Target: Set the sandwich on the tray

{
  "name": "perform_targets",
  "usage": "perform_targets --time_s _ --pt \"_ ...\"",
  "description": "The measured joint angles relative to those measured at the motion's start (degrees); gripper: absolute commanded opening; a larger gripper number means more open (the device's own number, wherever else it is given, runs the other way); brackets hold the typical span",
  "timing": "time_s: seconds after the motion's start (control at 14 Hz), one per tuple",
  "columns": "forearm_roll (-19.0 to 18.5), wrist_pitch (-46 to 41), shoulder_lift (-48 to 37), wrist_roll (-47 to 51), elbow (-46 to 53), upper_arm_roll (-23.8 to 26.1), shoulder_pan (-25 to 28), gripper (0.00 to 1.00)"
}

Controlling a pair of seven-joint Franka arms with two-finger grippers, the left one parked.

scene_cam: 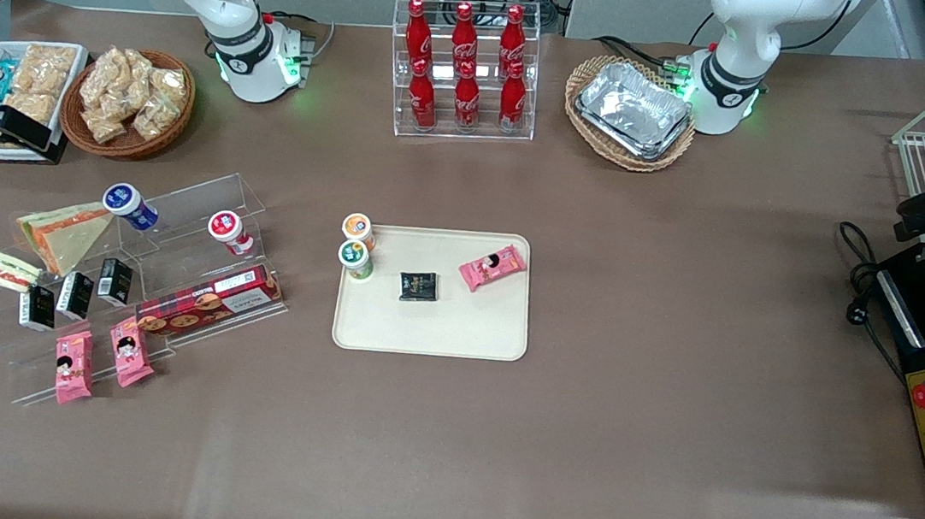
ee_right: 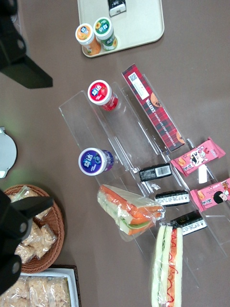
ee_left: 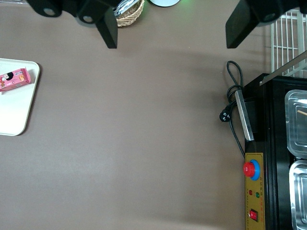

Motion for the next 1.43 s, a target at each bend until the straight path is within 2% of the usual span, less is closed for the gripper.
perform_targets --time_s 0.5,0.71,0.93,1.14,1.43 --pt "0.07 0.0 0.56 -0.15 0.0 0.56 0.42 1.0" --pt "-0.13 0.0 0.52 -4.27 0.18 0.24 0.24 1.0" --pt "-0.32 0.0 0.45 -10.78 0.49 -2.54 -1.22 1.0" --pt "-0.36 0.0 0.37 -17.87 0.68 -7.63 -1.97 1.0" --pt "-0.35 0.19 0.45 -18.9 0.68 -10.9 -2.19 1.0"
